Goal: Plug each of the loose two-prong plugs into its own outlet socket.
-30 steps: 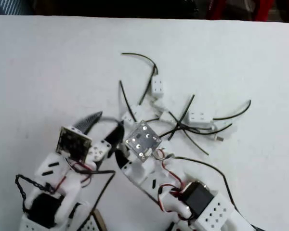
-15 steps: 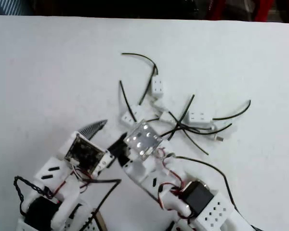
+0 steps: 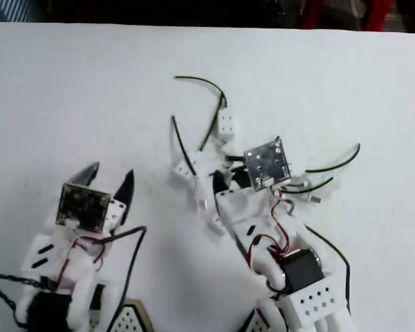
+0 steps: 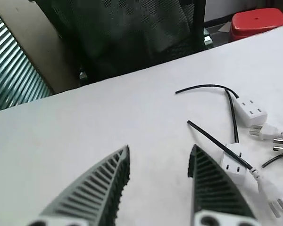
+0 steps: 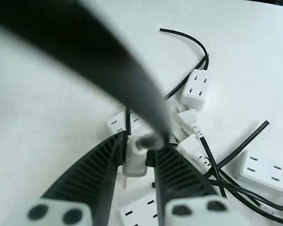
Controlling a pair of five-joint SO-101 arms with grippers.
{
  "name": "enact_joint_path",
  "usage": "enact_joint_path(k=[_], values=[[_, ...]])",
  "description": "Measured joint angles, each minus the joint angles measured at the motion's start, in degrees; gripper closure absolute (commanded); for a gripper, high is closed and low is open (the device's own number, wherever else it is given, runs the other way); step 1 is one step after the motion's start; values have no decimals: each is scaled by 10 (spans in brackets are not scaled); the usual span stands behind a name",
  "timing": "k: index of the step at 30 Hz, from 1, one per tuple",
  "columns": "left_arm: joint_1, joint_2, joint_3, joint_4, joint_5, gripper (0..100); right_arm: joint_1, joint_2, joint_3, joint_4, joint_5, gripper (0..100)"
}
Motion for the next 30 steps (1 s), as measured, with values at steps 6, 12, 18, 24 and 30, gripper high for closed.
enact_joint_path(k=[6,12,18,24,30], values=[[-4,232,-120,43,0,786,48,0,68,-62,0,982],[-3,423,-180,56,-12,784,86,0,93,-98,0,982],[13,585,-185,33,-88,687,103,0,93,-101,0,981],[55,742,-258,27,-65,661,105,0,93,-101,0,981],[94,898,-372,27,-55,661,106,0,93,-101,0,981]])
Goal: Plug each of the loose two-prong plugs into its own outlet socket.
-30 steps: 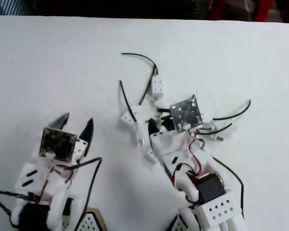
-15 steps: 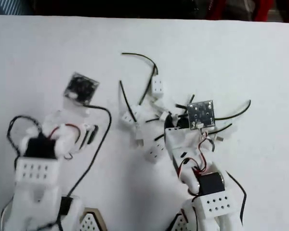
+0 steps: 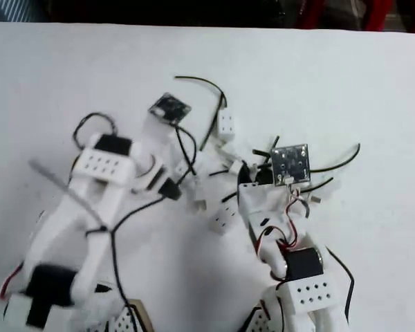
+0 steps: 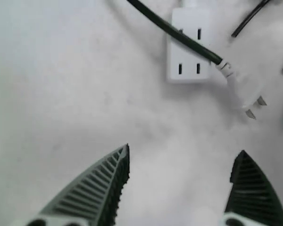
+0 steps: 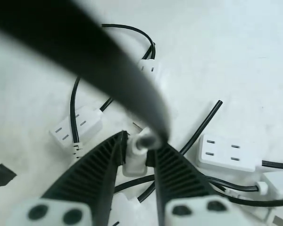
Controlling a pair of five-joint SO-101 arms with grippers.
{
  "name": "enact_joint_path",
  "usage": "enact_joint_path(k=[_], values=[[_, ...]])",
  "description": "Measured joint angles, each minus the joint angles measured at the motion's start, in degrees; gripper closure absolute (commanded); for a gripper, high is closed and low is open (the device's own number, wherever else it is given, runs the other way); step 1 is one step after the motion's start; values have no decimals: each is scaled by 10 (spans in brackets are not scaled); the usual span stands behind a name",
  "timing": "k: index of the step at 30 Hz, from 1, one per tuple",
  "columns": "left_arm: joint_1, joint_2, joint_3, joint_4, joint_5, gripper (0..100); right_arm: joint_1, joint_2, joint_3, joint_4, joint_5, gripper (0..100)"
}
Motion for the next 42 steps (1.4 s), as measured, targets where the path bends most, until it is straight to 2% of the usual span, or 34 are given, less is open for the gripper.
enact_joint_path(k=[9,12,21,27,34,37,42], values=[[6,200,-166,-2,2,661,2,0,0,0,0,981],[11,258,-206,-2,2,661,24,0,0,0,0,981],[22,388,-331,-2,1,665,47,0,0,0,0,981],[23,449,-410,11,2,753,47,0,0,0,0,981],[51,482,-455,11,1,903,47,0,0,0,0,981],[52,482,-466,39,-9,913,47,0,0,0,0,981],[49,460,-476,134,-97,884,47,0,0,0,0,981]])
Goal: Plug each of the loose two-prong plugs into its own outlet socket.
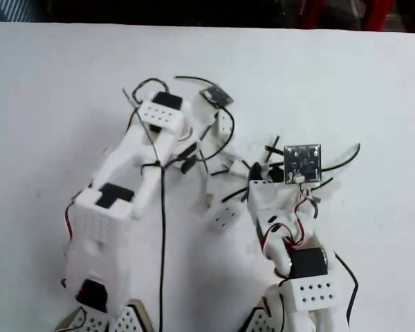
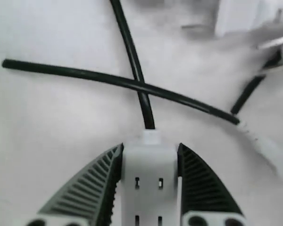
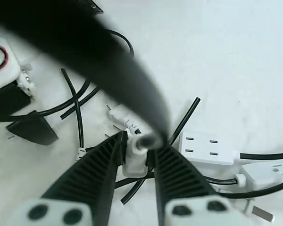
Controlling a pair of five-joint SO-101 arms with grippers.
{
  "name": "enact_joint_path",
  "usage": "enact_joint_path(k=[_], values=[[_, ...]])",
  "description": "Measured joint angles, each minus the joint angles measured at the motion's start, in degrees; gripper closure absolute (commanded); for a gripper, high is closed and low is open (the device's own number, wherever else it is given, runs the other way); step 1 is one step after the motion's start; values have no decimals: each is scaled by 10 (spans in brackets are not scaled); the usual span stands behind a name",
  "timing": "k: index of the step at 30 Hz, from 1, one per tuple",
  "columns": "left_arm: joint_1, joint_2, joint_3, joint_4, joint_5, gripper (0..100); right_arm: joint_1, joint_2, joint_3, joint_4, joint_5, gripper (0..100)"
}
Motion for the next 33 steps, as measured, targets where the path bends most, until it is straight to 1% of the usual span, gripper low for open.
enact_joint_path(k=[5,7,18,22,25,29,33], values=[[-25,-43,0,56,-17,754,0,0,0,0,0,981],[-36,-46,0,67,-17,731,0,0,0,0,0,981],[-58,-46,0,80,-18,743,0,0,16,0,0,981],[-84,-96,1,94,-4,773,-34,0,22,0,0,981],[-116,-156,1,107,28,774,-66,0,22,0,0,981],[-185,-239,6,131,82,774,-108,0,22,0,0,981],[-250,-314,64,131,105,774,-164,0,22,0,27,981]])
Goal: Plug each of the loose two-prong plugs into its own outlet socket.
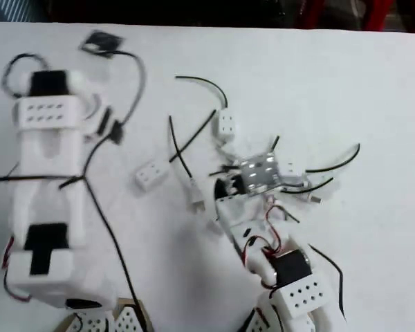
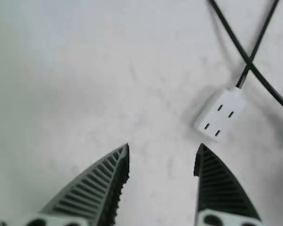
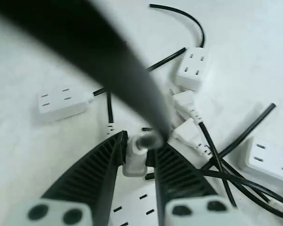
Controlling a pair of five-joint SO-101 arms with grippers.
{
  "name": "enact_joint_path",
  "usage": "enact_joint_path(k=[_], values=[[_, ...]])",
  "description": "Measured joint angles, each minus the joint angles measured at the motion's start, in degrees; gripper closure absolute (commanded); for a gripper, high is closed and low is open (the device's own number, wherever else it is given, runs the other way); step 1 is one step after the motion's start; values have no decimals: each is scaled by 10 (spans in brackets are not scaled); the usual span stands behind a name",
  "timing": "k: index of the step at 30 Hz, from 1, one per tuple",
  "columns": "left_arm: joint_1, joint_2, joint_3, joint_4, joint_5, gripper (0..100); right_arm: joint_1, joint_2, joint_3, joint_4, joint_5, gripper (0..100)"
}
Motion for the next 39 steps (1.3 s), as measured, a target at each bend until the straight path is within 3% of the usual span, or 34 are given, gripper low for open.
enact_joint_path(k=[8,15,21,25,31,37,39], values=[[-69,-198,251,-127,14,774,-77,33,-55,0,14,981],[-120,-377,497,-269,69,774,-133,217,-162,0,18,981],[-137,-451,653,-356,120,774,-153,377,-279,0,18,981],[-137,-476,703,-397,127,774,-164,463,-341,-11,18,981],[-149,-484,724,-429,127,774,-164,572,-371,-123,28,981],[-157,-484,724,-432,127,774,-164,684,-374,-256,192,981],[-157,-484,724,-434,127,774,-171,709,-375,-272,194,981]])
